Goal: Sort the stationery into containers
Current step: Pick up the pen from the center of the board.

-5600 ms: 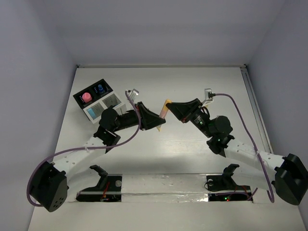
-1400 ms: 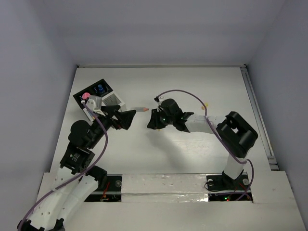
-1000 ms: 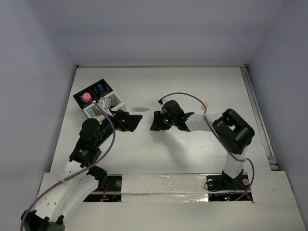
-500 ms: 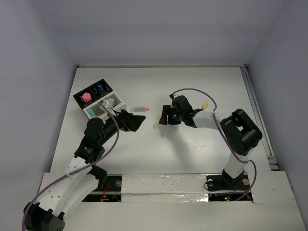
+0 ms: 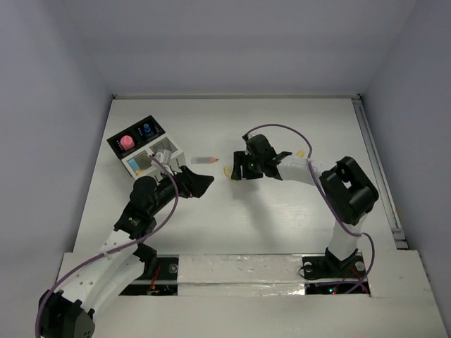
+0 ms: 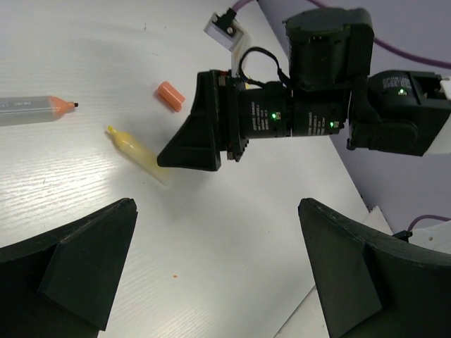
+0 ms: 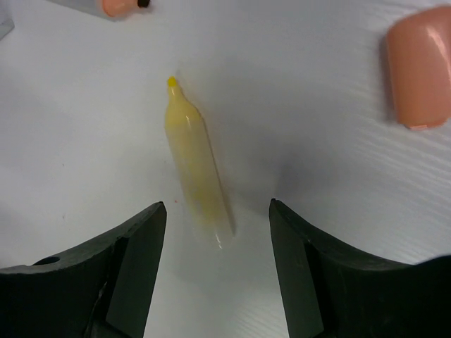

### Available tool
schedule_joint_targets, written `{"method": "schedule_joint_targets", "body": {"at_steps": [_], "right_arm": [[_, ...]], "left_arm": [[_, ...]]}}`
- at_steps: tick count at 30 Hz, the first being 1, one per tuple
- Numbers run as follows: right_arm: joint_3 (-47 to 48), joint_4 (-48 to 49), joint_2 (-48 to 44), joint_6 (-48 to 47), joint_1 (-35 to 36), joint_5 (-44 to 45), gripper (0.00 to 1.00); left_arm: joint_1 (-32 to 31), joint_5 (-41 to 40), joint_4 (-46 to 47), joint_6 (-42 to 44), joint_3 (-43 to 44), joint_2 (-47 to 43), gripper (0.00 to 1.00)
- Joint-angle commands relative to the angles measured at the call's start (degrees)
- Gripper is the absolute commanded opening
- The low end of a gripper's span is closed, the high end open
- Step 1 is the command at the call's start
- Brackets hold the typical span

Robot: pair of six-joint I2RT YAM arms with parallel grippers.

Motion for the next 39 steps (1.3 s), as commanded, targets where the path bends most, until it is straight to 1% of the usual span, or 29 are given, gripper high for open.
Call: {"method": "schedule_joint_targets", "body": {"at_steps": [1, 2, 6, 8, 13, 17, 24, 26, 27, 29, 30, 32, 33, 36, 39], "right_arm": [[6.8, -6.0, 3.4, -3.3, 2.6, 3.7, 0.66], [7.8, -6.8, 3.9, -3.7, 3.3, 5.4, 0.66], [11.2, -9.2, 5.6, -6.4, 3.8, 7.9, 0.66], [13.9, -12.0, 7.2, -7.8, 3.8, 10.8, 0.66], [18.7, -17.0, 10.5, -11.9, 4.9, 10.6, 0.67], [23.1, -19.9, 14.2, -13.5, 5.9, 13.1, 0.67], [26.4, -22.7, 18.2, -13.8, 7.1, 18.4, 0.55], [27.5, -23.9, 19.1, -13.5, 7.1, 18.6, 0.47], [27.7, -24.0, 19.3, -13.2, 7.1, 18.7, 0.4], [28.1, -24.3, 19.6, -12.8, 7.1, 19.2, 0.31], [28.2, -24.3, 19.5, -12.1, 7.1, 19.7, 0.23], [27.5, -23.3, 18.9, -11.5, 7.1, 20.0, 0.2], [27.1, -22.6, 17.7, -11.1, 7.1, 19.5, 0.15], [25.4, -19.8, 14.9, -9.3, 7.1, 19.3, 0.11], [23.4, -16.9, 10.0, -7.9, 7.1, 20.4, 0.09]], "left_arm": [[-0.3, -0.3, 3.6, -0.6, -0.6, -1.2, 0.99], [-0.3, -0.3, 3.5, -0.5, -0.7, -1.3, 0.99], [-0.8, -0.7, 3.3, -0.4, -1.2, -2.5, 0.99], [-0.8, -0.8, 3.2, -0.3, -1.2, -2.9, 0.99], [-0.8, -1.1, 3.2, -0.3, -1.4, -3.5, 0.99], [-0.8, -1.5, 3.0, -0.4, -1.7, -4.1, 0.99], [-0.8, -2.2, 2.4, -0.8, -3.3, -5.4, 0.99], [-0.8, -2.4, 2.7, -0.8, -4.0, -4.9, 0.98], [-0.8, -2.2, 2.8, -0.9, -4.1, -4.8, 0.98], [-0.8, -2.1, 3.0, -0.9, -4.4, -4.1, 0.95], [-0.8, -2.1, 3.0, -0.9, -4.4, -4.0, 0.95], [-0.8, -2.2, 4.6, -0.7, -5.4, -3.0, 0.9], [-0.8, -2.1, 5.1, -0.8, -5.6, -2.5, 0.89], [-2.6, -0.9, 8.0, -0.9, -6.7, 2.3, 0.86], [-5.2, -2.3, 10.5, -0.9, -6.7, 5.3, 0.84]]}}
